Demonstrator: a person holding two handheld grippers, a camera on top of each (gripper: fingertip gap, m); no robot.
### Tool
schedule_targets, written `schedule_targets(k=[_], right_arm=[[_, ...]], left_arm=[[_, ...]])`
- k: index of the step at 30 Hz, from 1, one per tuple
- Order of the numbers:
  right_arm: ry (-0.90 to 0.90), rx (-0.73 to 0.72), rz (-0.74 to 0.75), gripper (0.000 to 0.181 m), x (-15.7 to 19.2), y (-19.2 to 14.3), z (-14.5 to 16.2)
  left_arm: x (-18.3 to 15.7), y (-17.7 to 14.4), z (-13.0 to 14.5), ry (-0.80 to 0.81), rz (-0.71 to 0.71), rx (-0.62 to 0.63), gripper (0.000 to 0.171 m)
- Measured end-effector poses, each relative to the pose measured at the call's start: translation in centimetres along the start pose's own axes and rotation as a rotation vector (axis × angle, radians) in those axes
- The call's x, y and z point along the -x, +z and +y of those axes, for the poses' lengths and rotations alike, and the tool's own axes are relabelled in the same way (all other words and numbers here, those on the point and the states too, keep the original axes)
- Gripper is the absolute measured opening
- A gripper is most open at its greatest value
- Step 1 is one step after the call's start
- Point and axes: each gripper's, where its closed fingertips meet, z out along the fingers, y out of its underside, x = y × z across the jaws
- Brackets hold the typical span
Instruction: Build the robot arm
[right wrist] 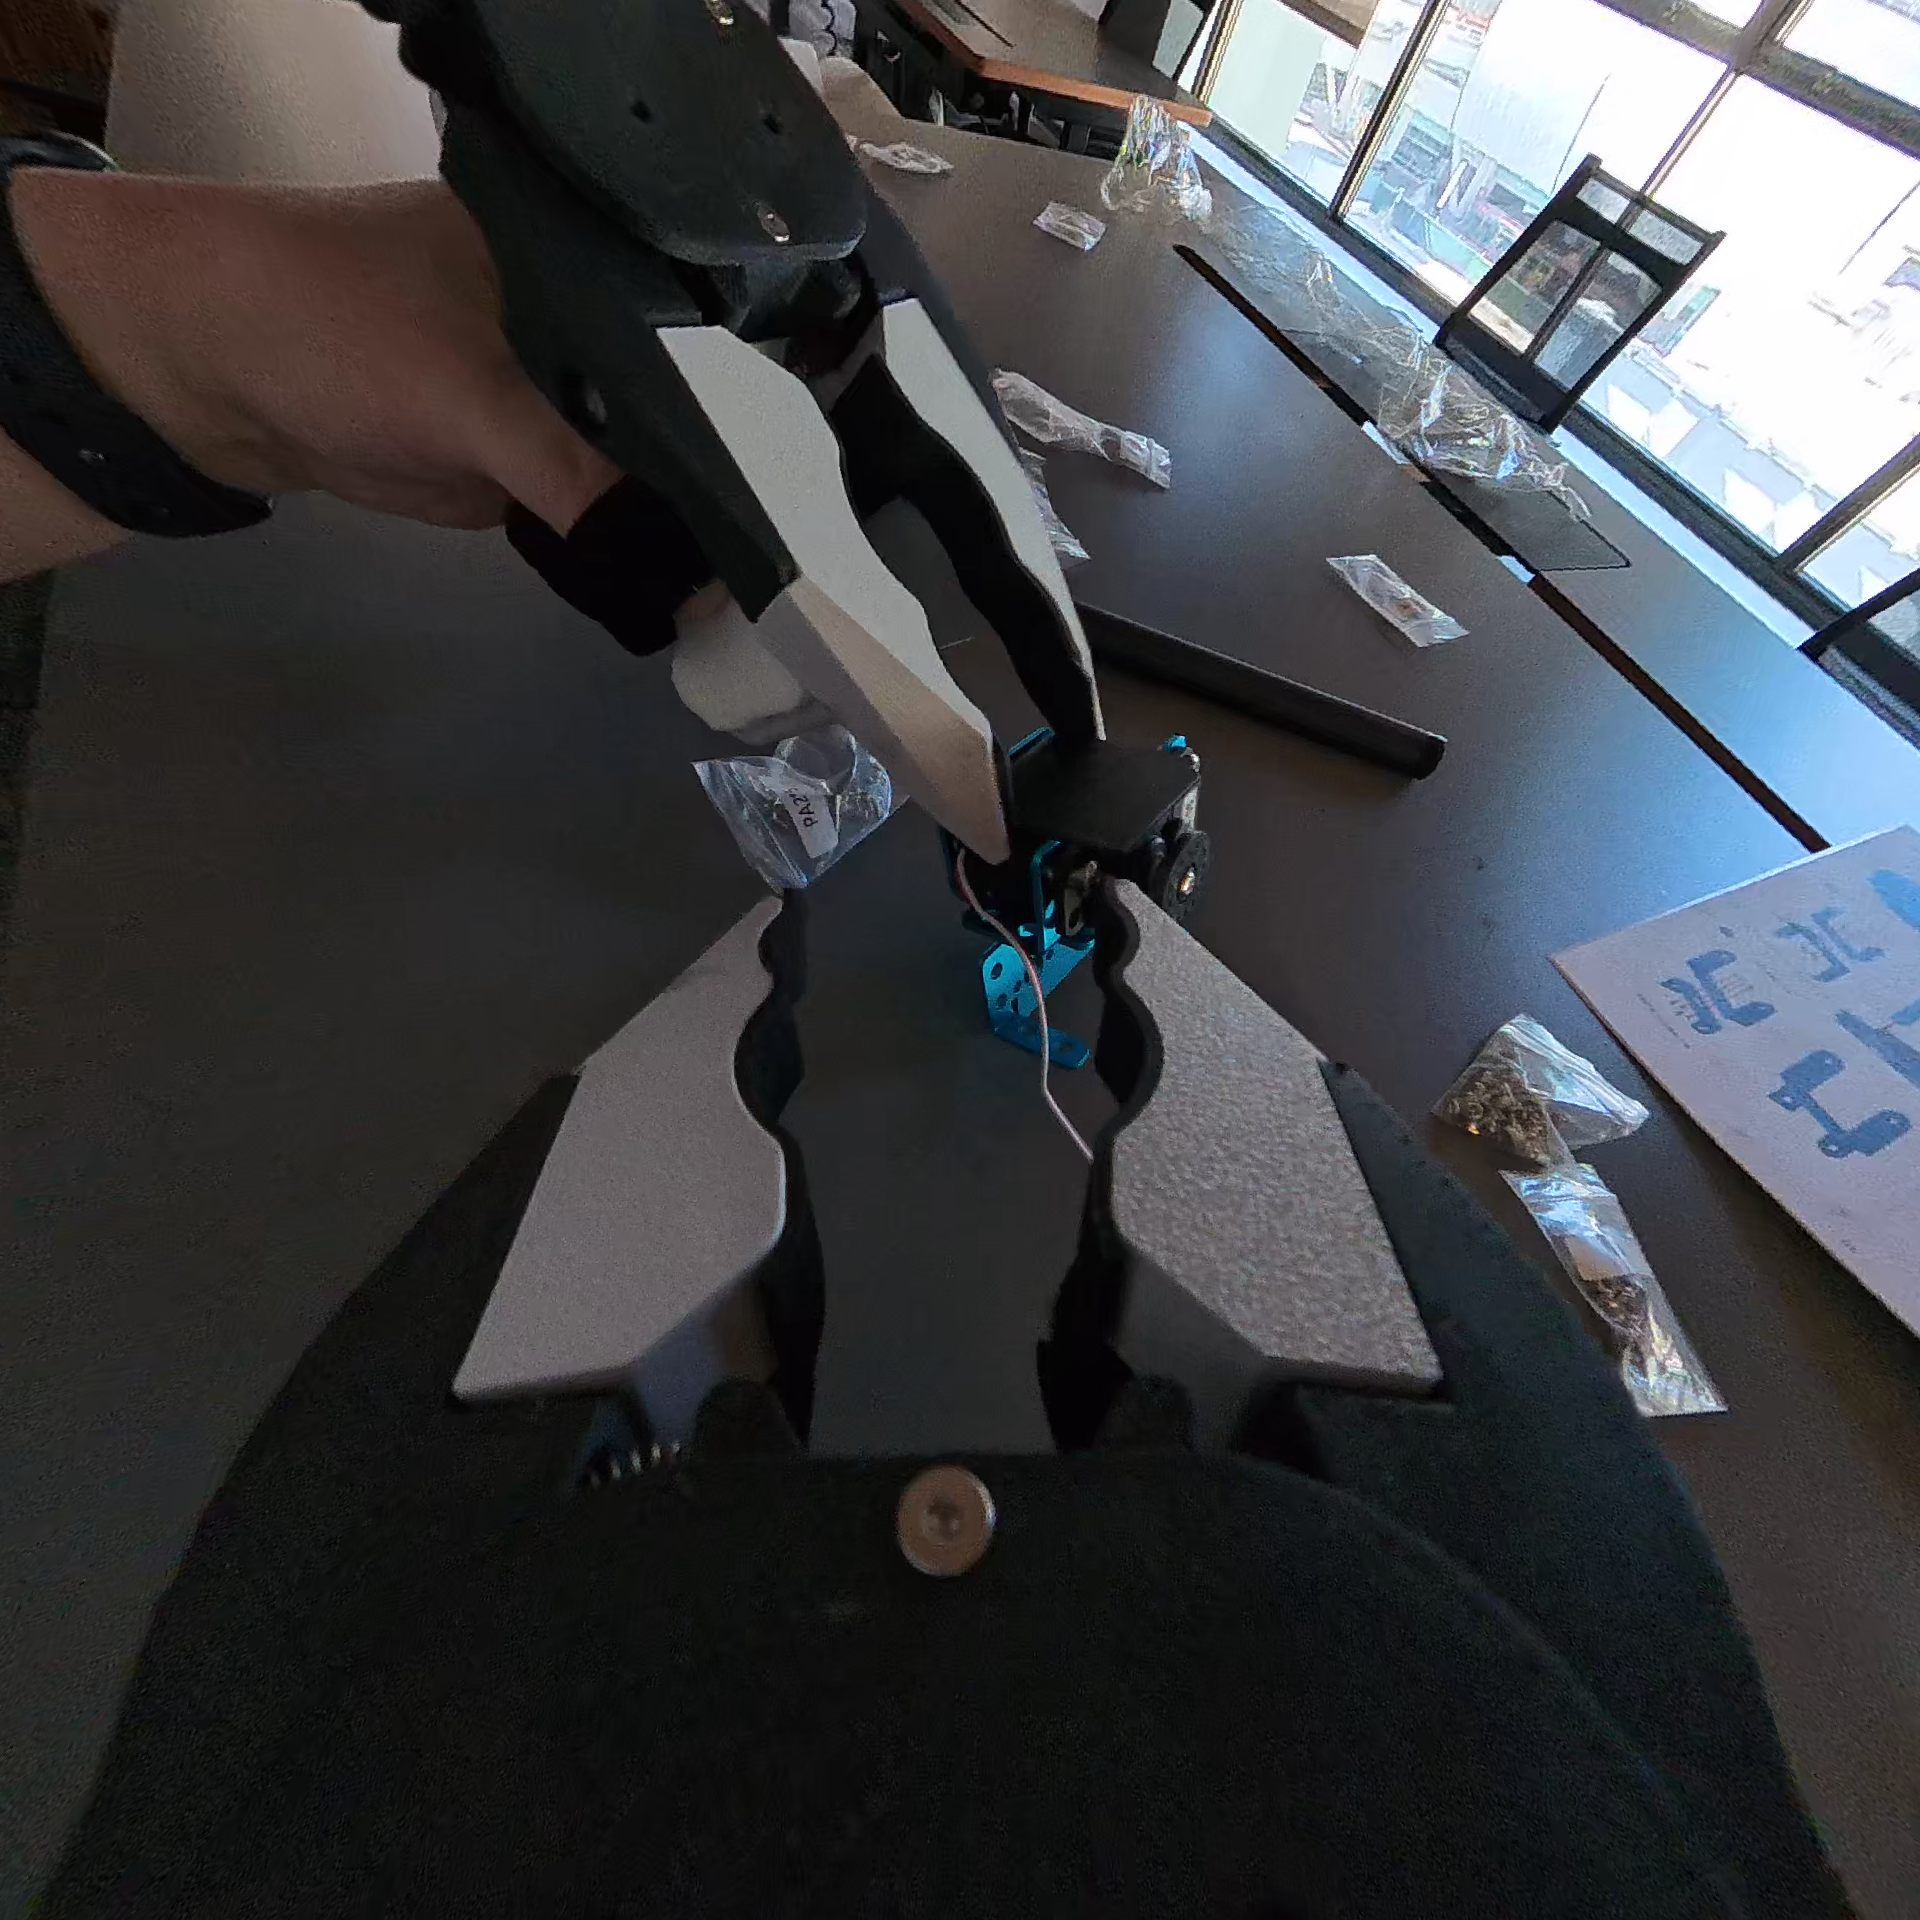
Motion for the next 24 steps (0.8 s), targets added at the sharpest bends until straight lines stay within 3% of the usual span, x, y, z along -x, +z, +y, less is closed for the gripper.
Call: schedule_targets(k=[24], right_arm=[[-0.143, 0.02, 0.038, 0.052, 0.08, -0.23, 0.5]], left_arm=[[-0.06, 0.09, -0.05, 0.002, 0.001, 0.001, 0.043]])
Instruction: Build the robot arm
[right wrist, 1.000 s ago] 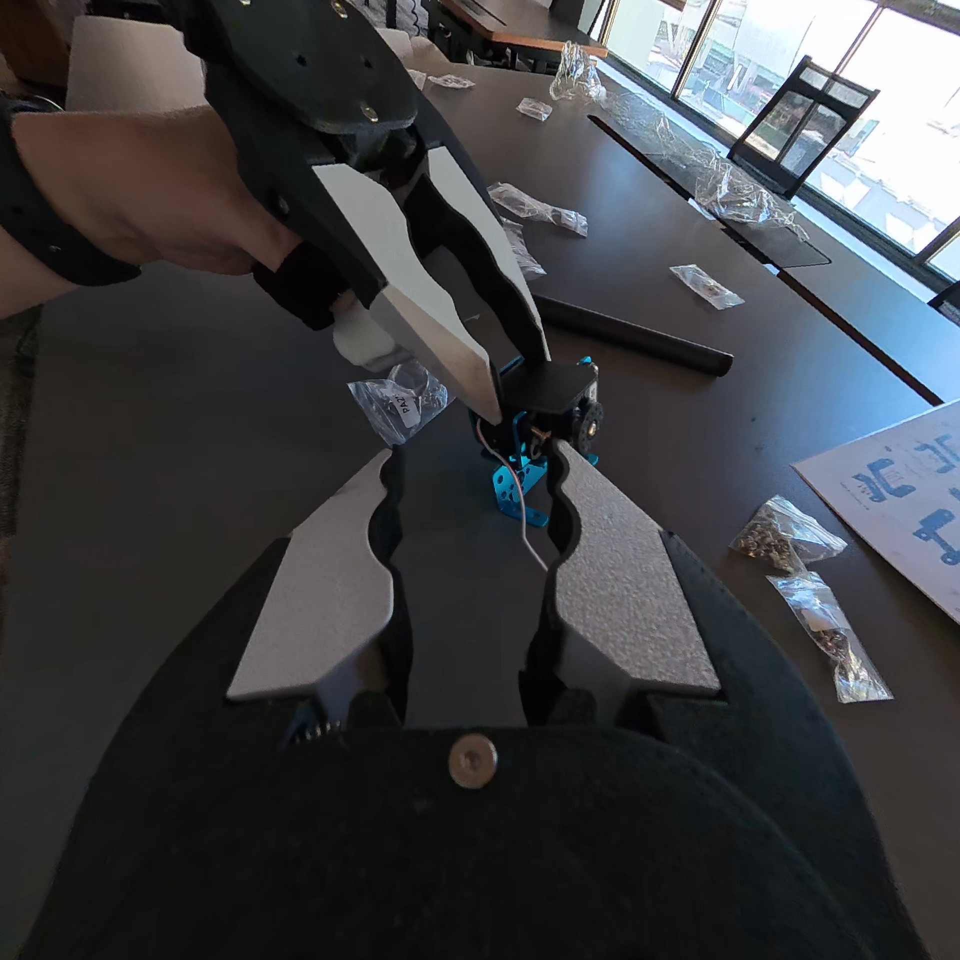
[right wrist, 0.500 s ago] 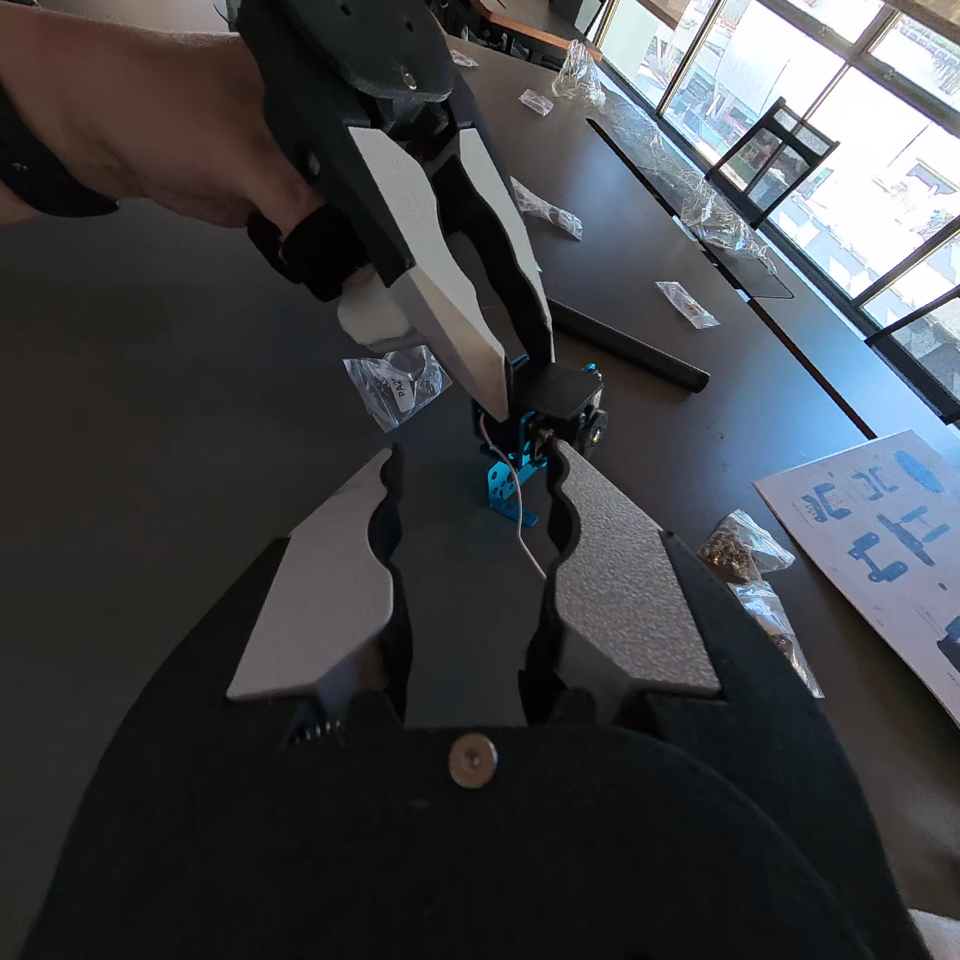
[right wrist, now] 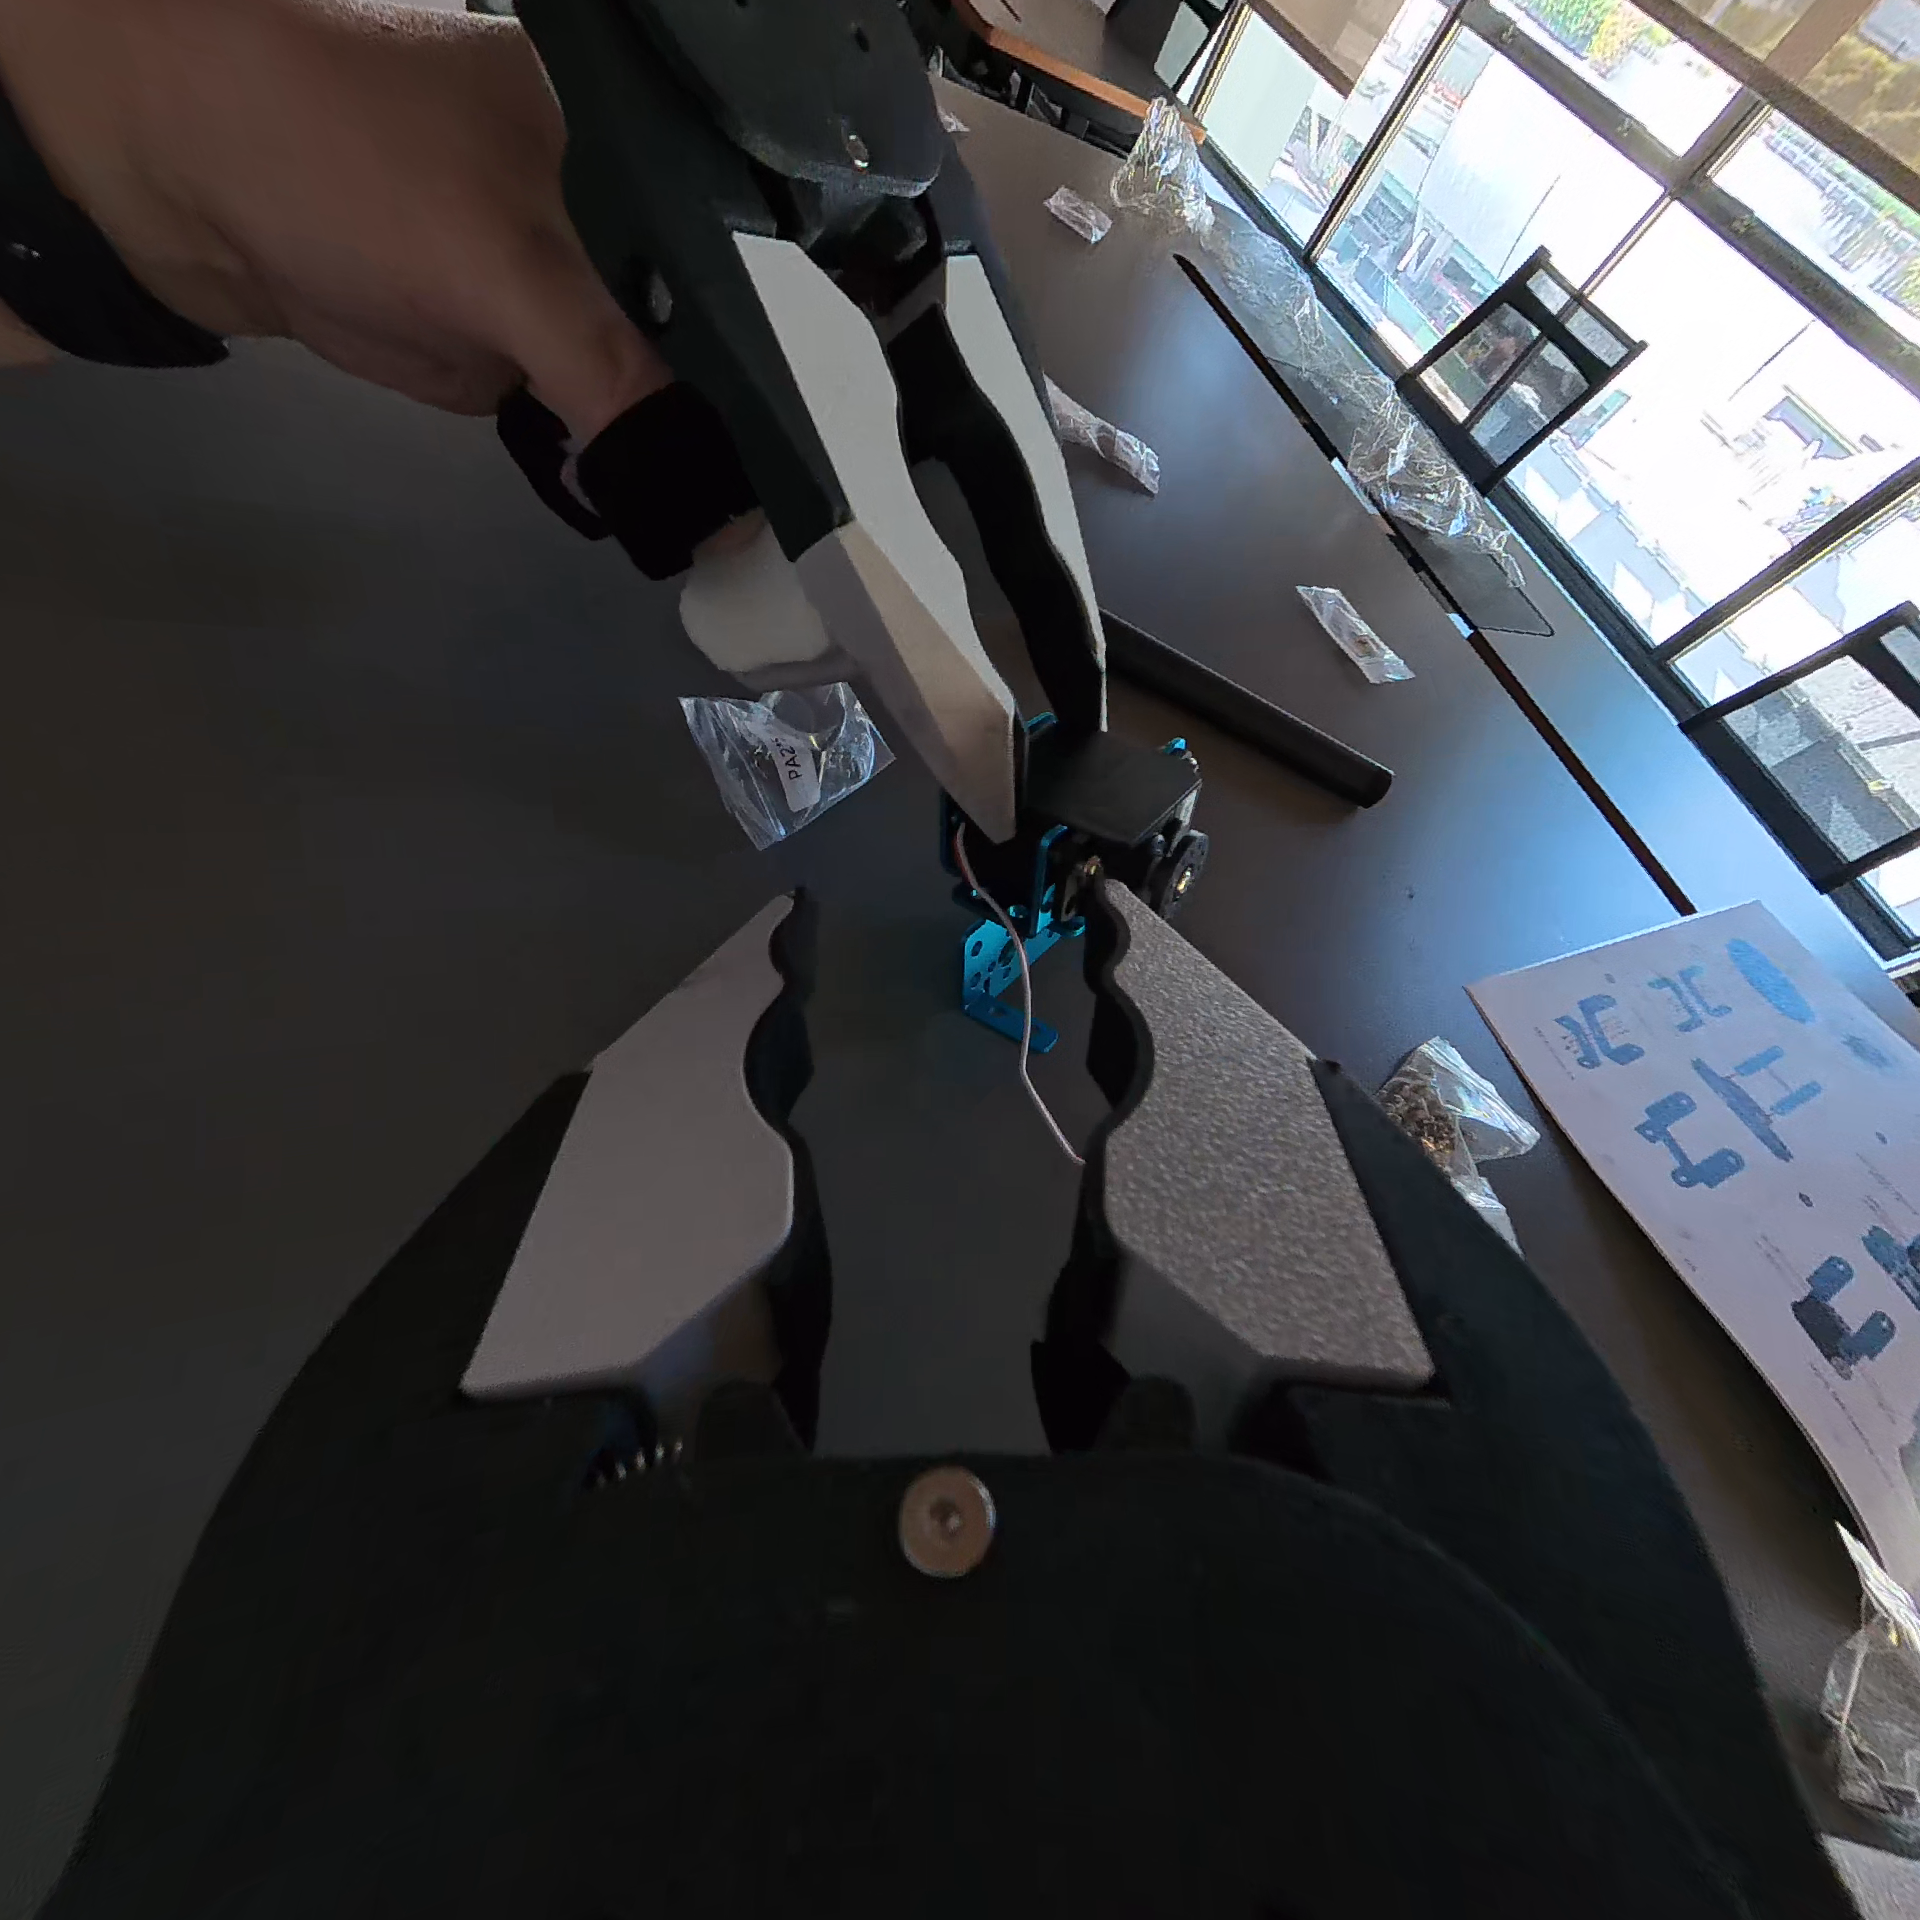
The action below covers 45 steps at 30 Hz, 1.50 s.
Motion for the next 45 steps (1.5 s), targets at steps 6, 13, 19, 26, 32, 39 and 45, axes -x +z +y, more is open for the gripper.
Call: schedule_targets(k=[6, 13, 19, 26, 32, 39, 45], right_arm=[[-0.106, 0.014, -0.013, 0.053, 0.0, 0.2, 0.0], [-0.14, 0.01, -0.02, 0.046, -0.3, 0.0, 0.2], [-0.102, -0.002, -0.03, 0.043, -0.6, -0.1, 0.3], [-0.075, -0.009, -0.032, 0.043, -1.0, -0.5, 0.6], [-0.036, -0.007, -0.019, 0.043, -1.5, -1.1, 1.3], [-0.014, -0.02, -0.021, 0.043, -1.6, -1.4, 1.7], [-0.008, -0.019, -0.01, 0.045, -1.8, -1.6, 2.1]], left_arm=[[0.0, -0.1, 0.1, 0.001, -0.003, 0.007, 0.043], [0.0, 0.1, 0.0, 0.004, -0.01, 0.028, 0.043], [0.2, 0.6, -0.5, 0.01, -0.04, 0.037, 0.045], [0.1, 1.4, -1.0, 0.045, -0.075, 0.061, 0.047], [-0.4, 2.2, -1.5, 0.105, -0.106, 0.088, 0.049], [-0.7, 2.6, -1.7, 0.127, -0.084, 0.083, 0.049], [-0.9, 2.9, -1.9, 0.142, -0.093, 0.081, 0.052]])
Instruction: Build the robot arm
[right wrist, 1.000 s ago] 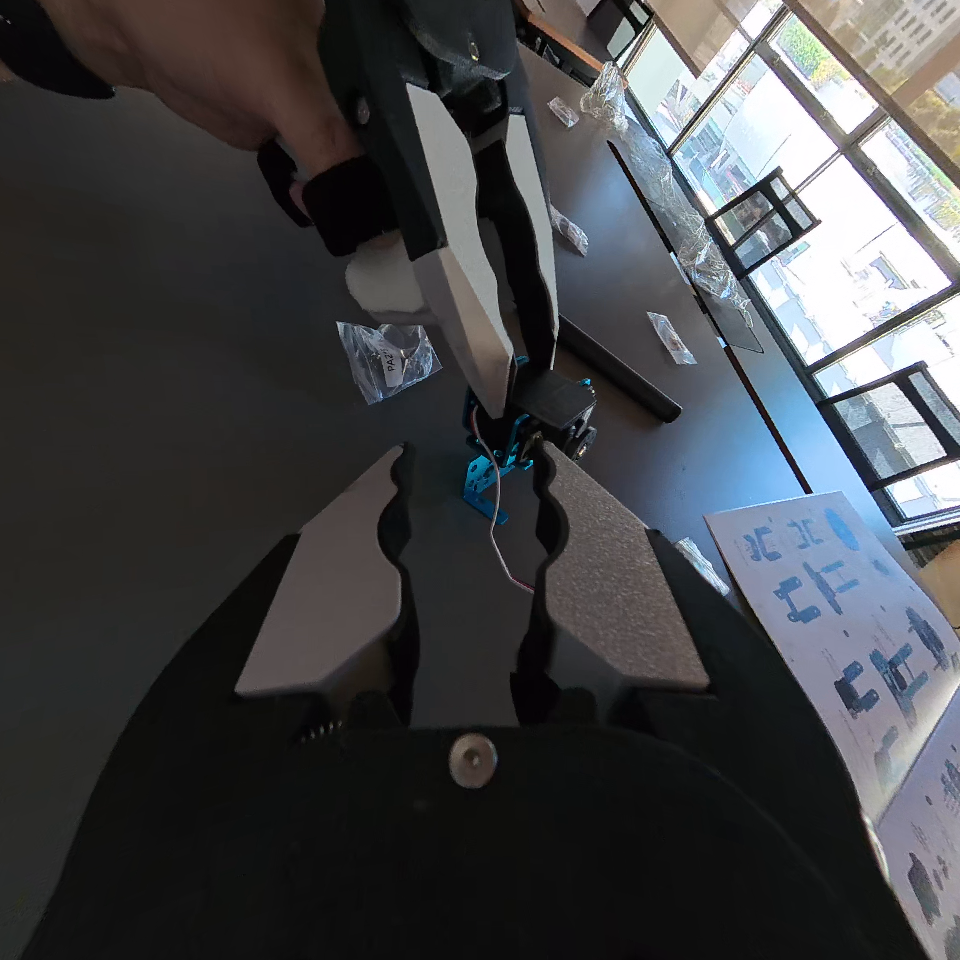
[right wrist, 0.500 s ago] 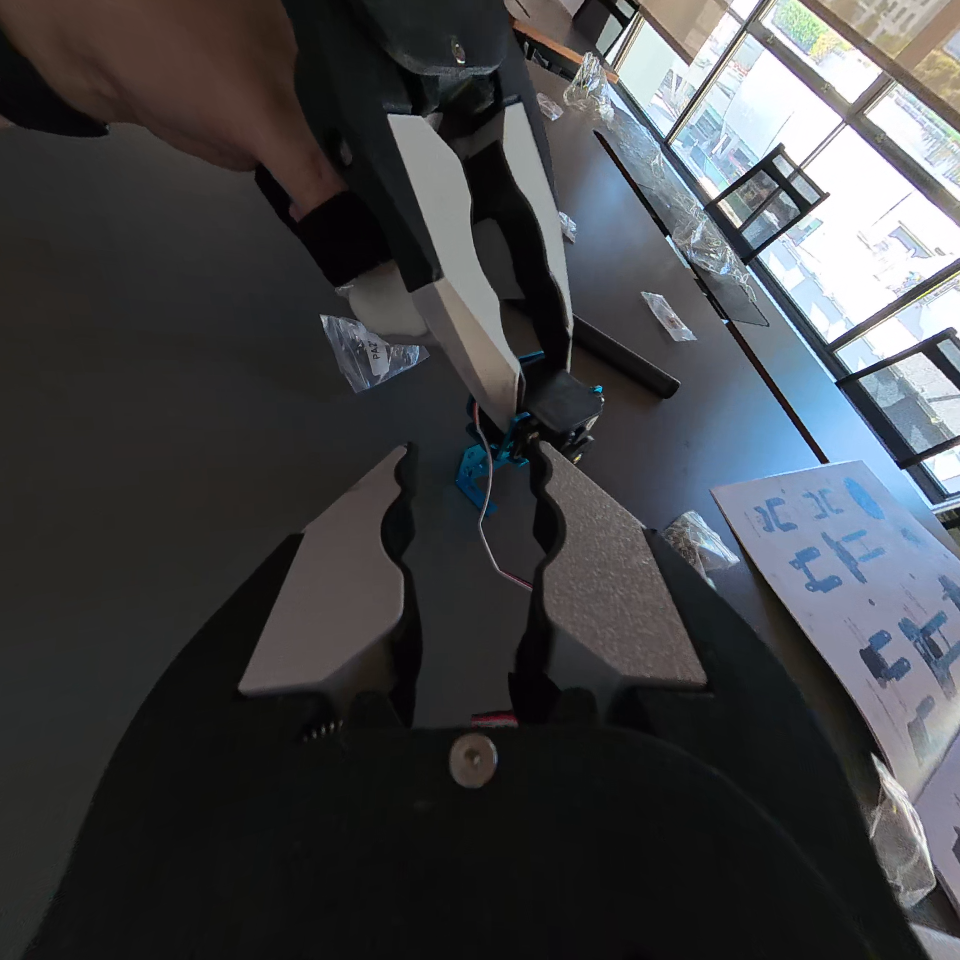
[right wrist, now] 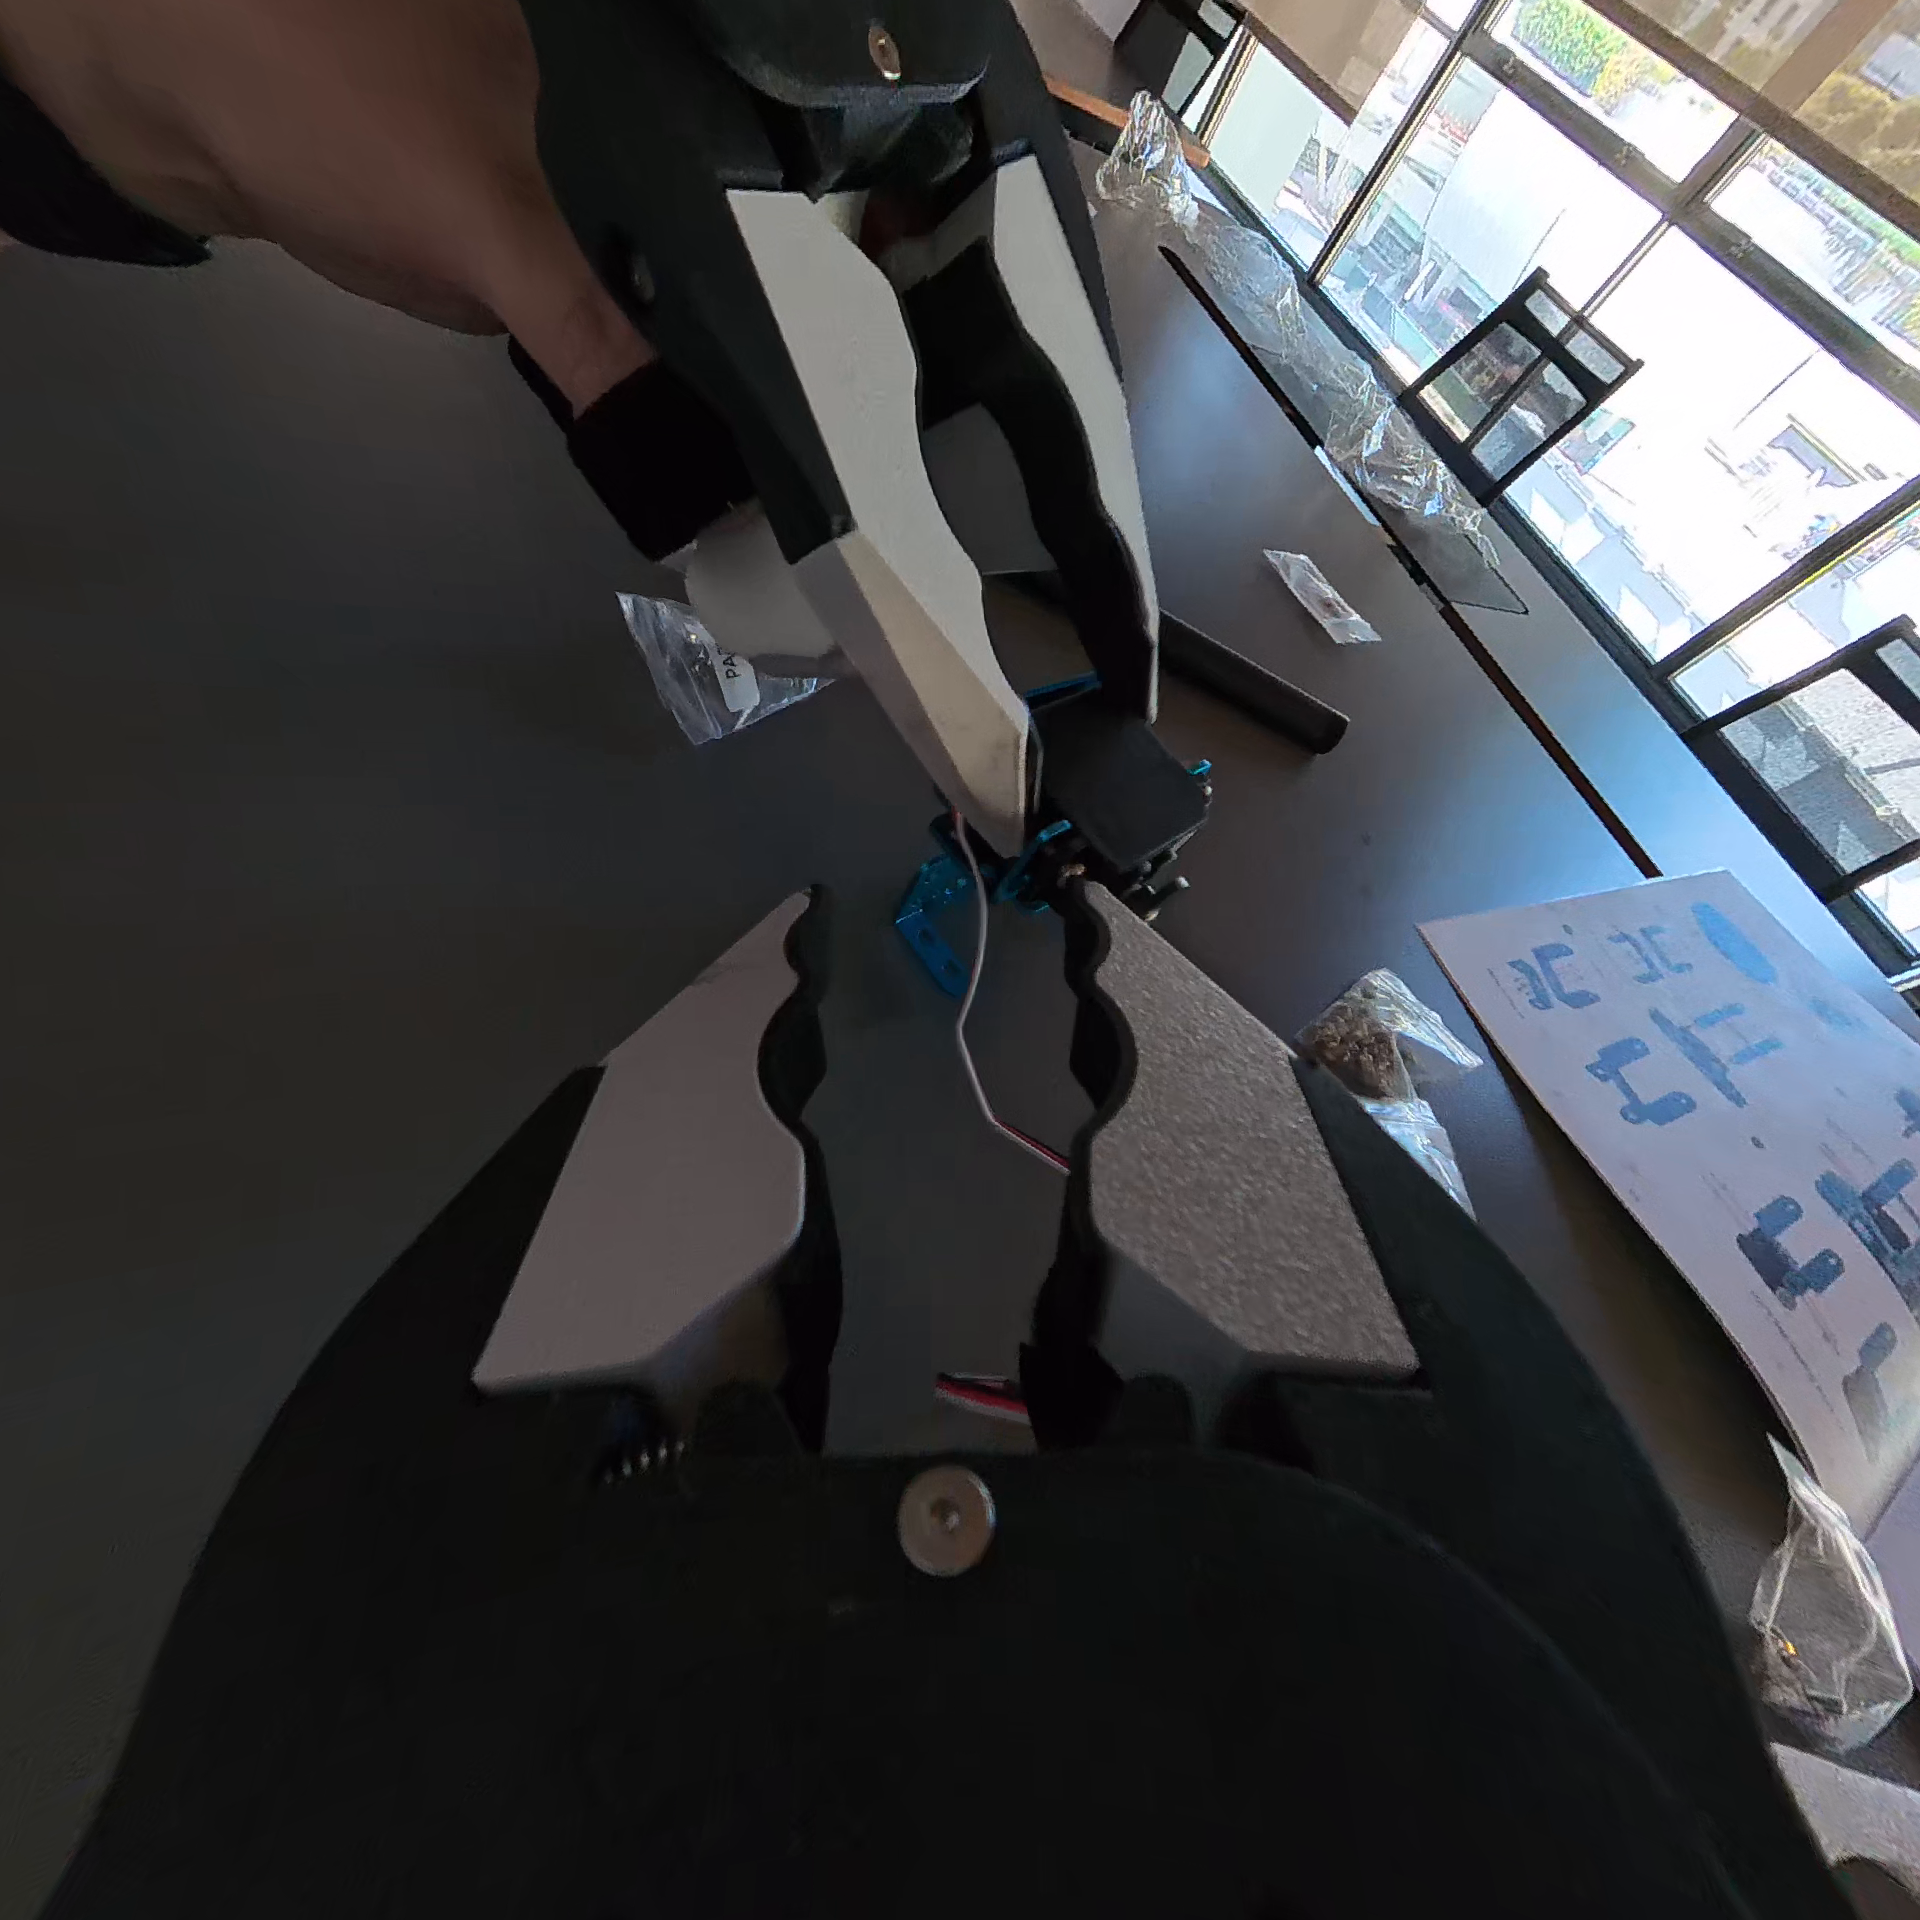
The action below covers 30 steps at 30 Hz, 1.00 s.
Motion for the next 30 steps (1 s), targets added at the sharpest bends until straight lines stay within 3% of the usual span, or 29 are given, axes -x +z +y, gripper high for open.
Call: schedule_targets(k=[15, 23, 30], right_arm=[[0.094, -0.022, -0.055, 0.052, -0.2, -0.7, 1.0], [0.346, -0.065, -0.226, 0.049, -0.7, -1.0, 0.4], [0.233, -0.025, -0.197, 0.057, -0.1, -0.8, 0.6]], left_arm=[[-0.4, 1.3, -0.5, 0.109, -0.089, 0.016, 0.054], [-0.4, 1.3, -0.6, 0.121, -0.103, -0.011, 0.055], [-0.3, 1.5, -0.7, 0.12, -0.129, -0.033, 0.056]])
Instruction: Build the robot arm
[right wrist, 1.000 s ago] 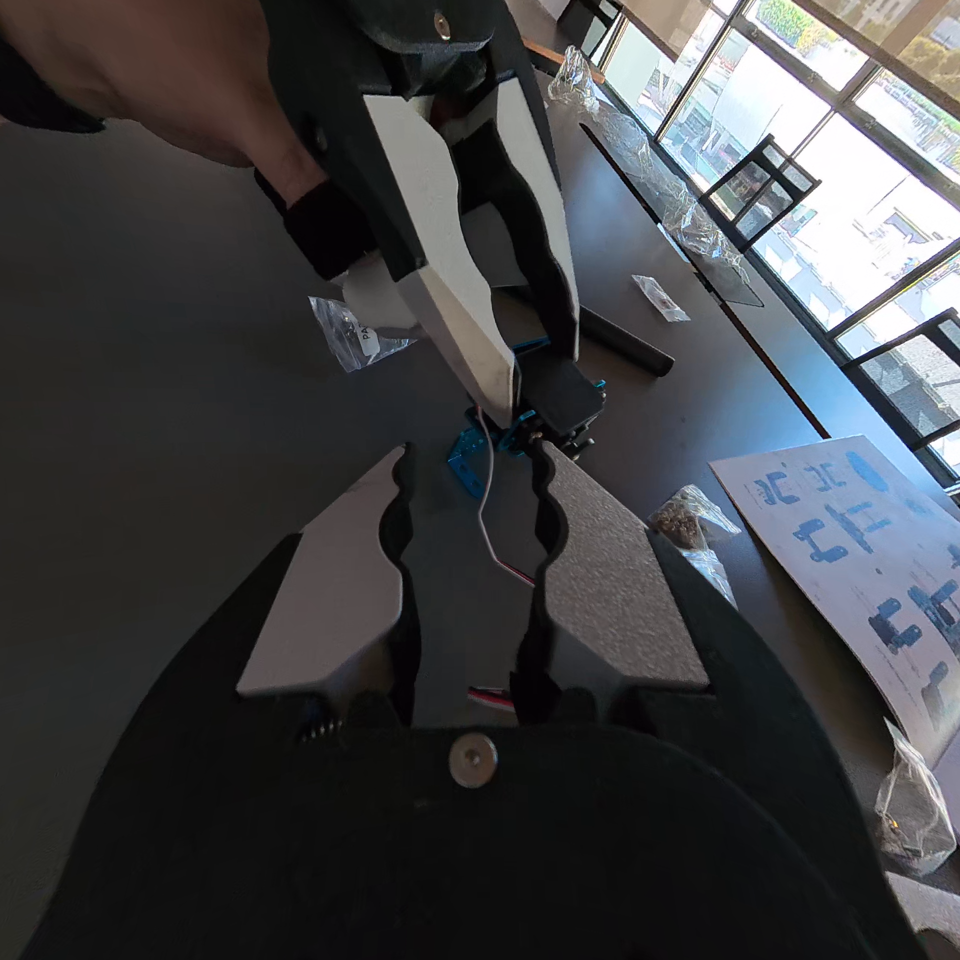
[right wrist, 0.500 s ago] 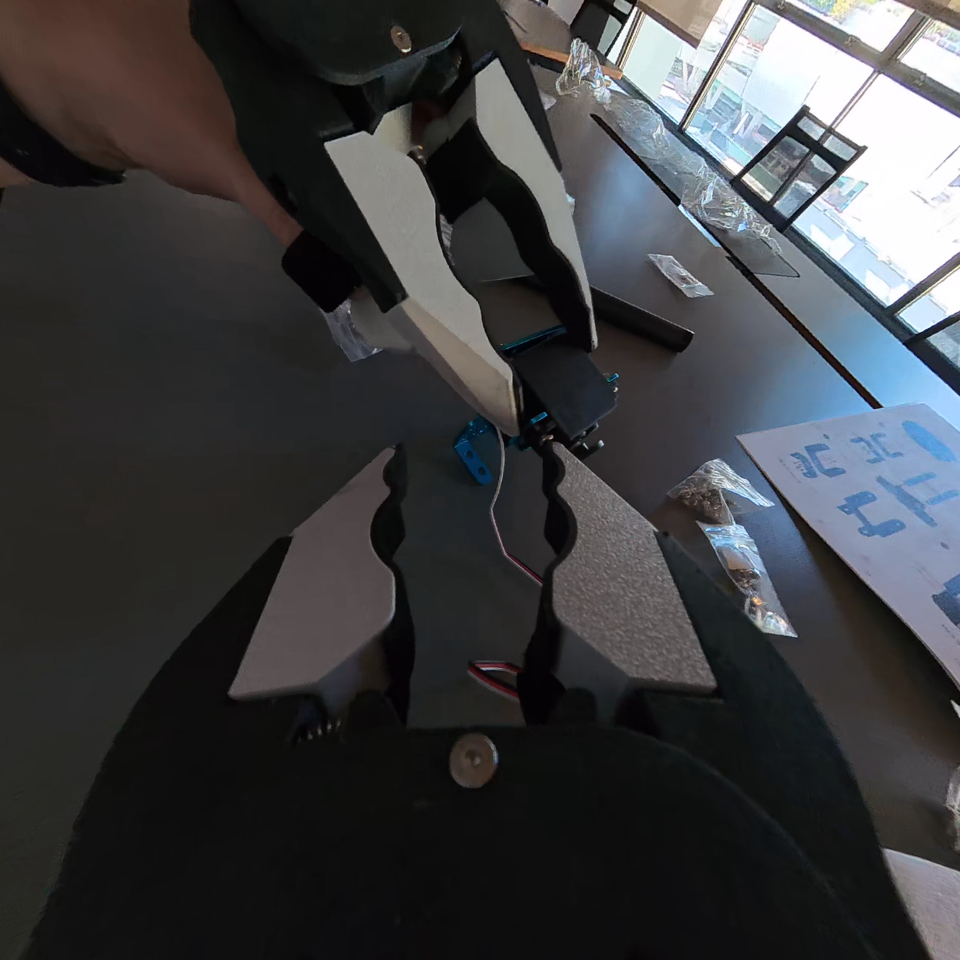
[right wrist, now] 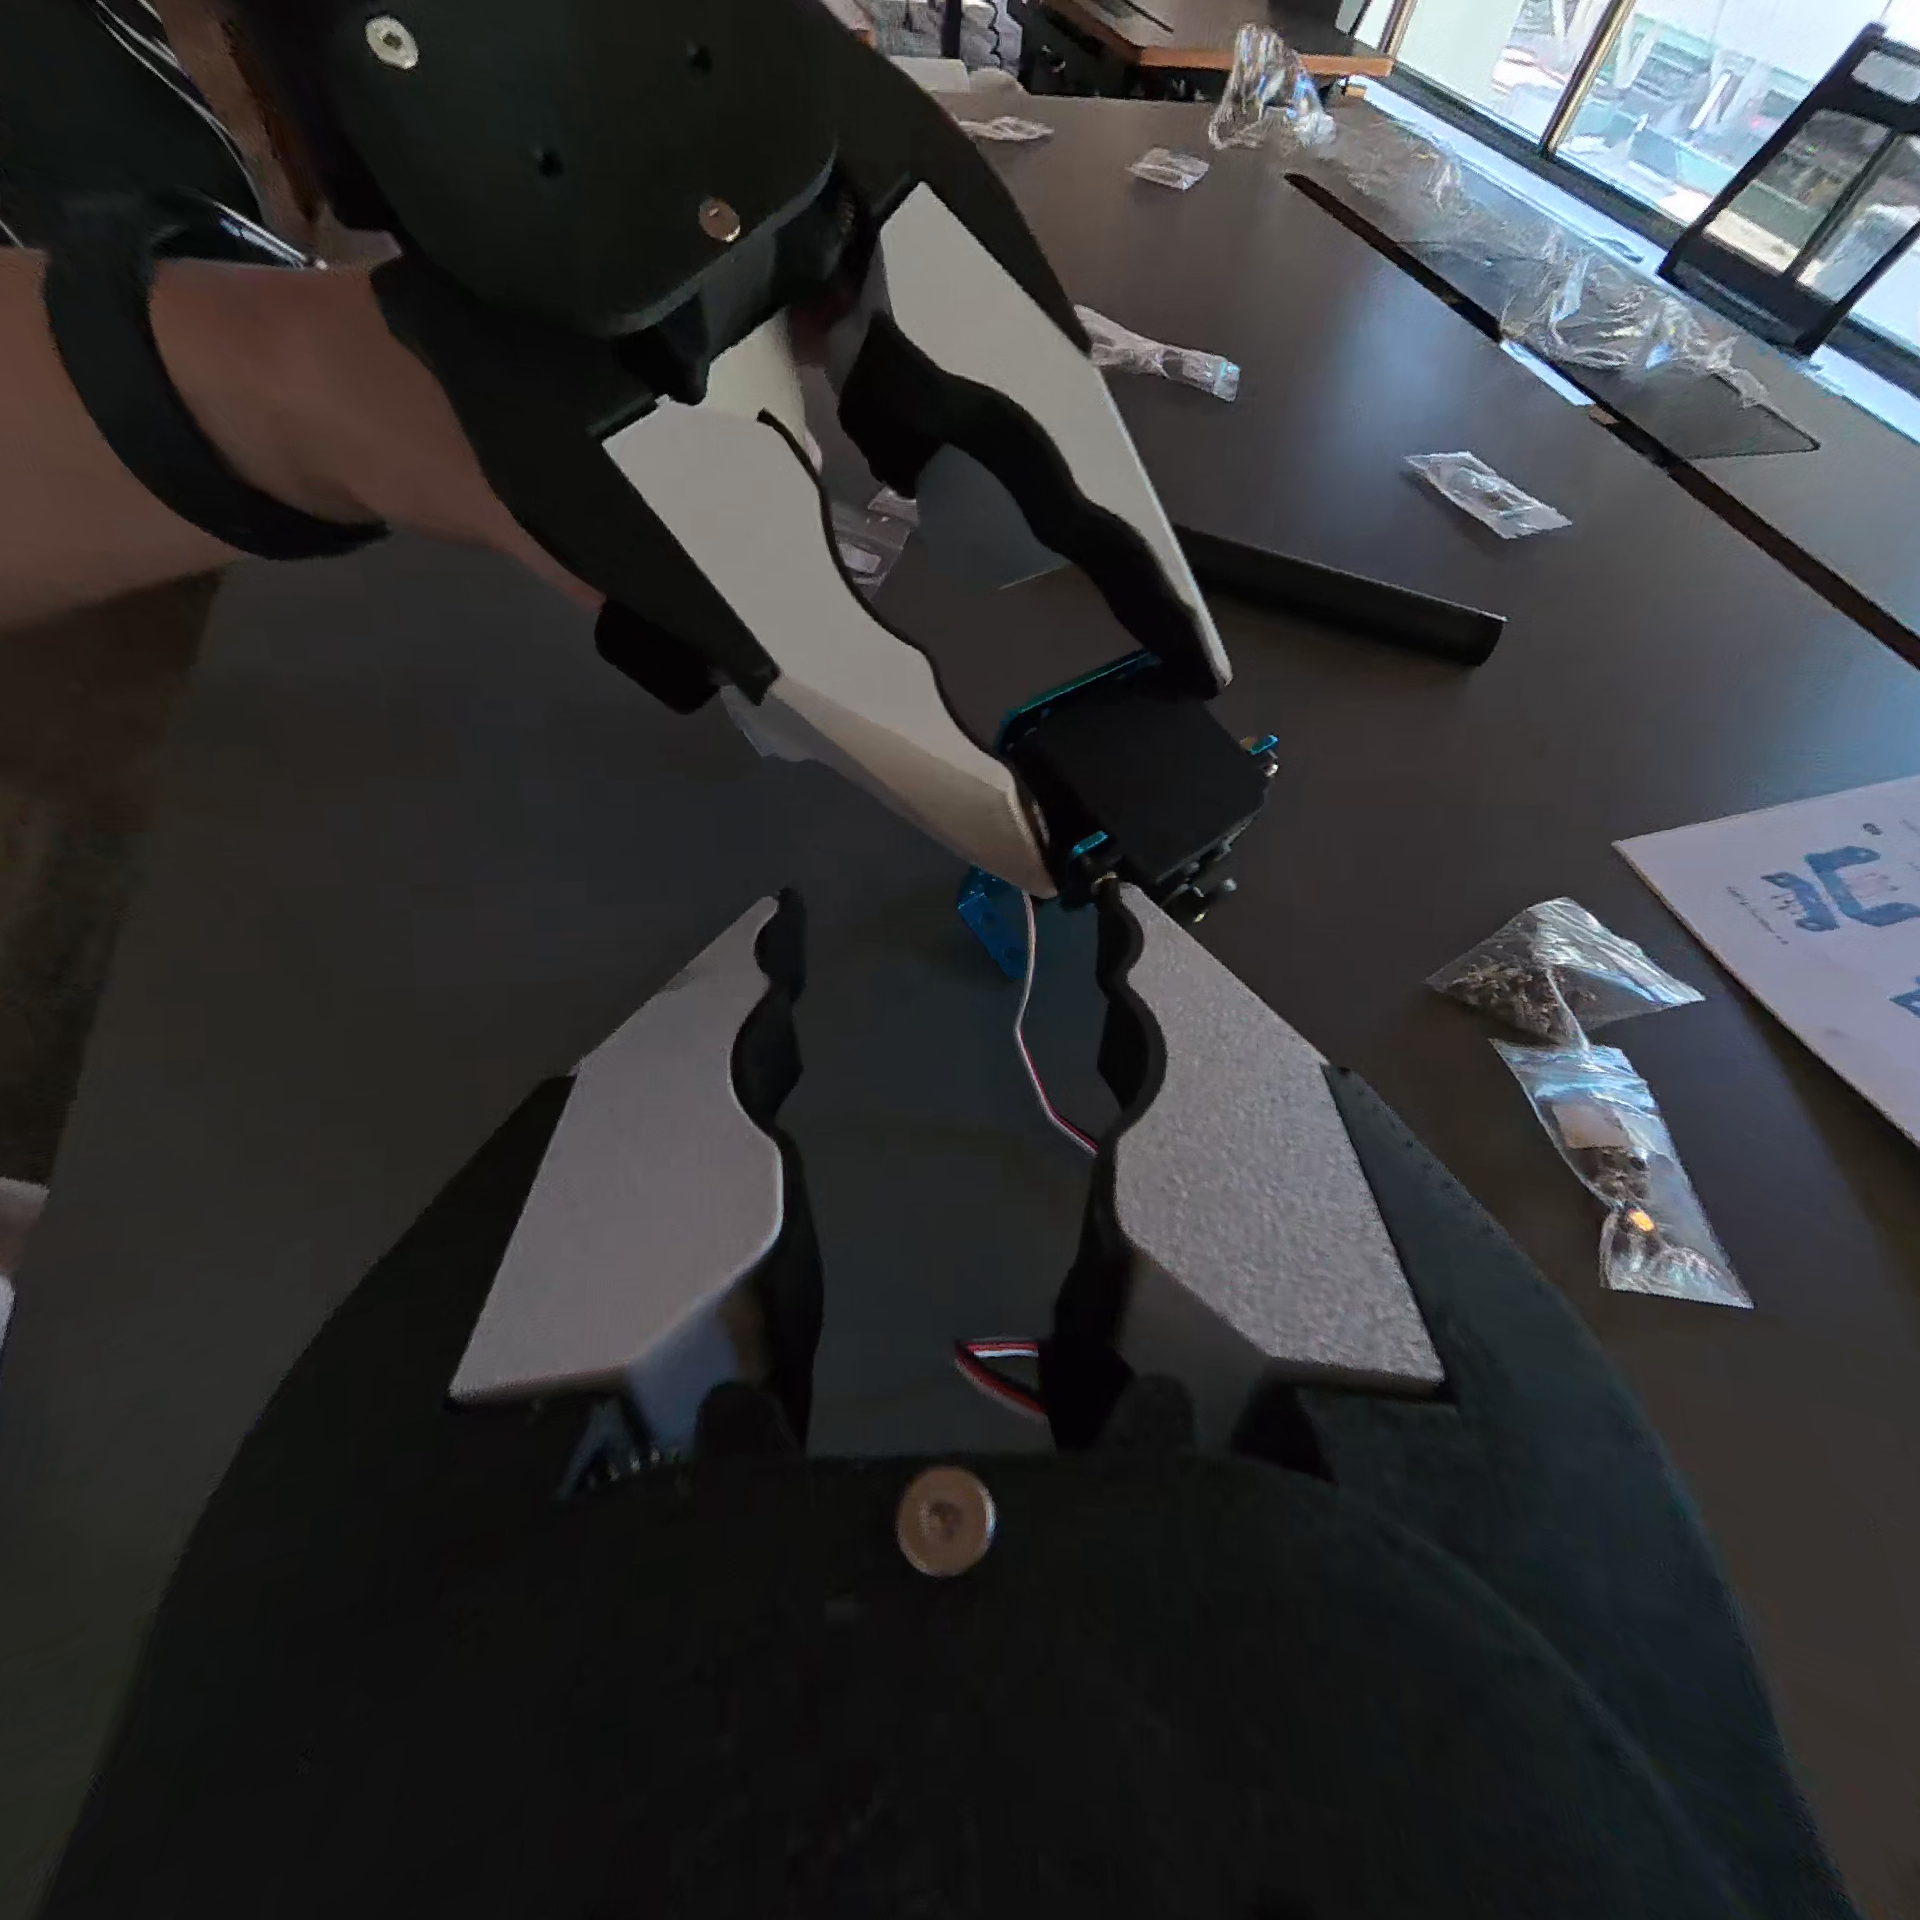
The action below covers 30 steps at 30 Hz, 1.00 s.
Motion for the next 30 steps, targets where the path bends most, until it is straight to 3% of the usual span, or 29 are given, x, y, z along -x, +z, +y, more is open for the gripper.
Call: schedule_targets(k=[10, 20, 30], right_arm=[[0.117, -0.047, -0.077, 0.055, -0.1, -0.26, -0.39], [0.121, -0.054, -0.088, 0.06, -0.04, -0.28, -0.33], [0.159, -0.063, -0.093, 0.05, -0.66, -0.31, -0.41]], left_arm=[[-0.06, 0.02, 0.02, 0.011, -0.005, 0.001, 0.056], [0.03, 0.09, -0.03, 0.002, -0.043, -0.021, 0.056], [0.1, -0.04, -0.04, -0.02, -0.035, -0.023, 0.055]])
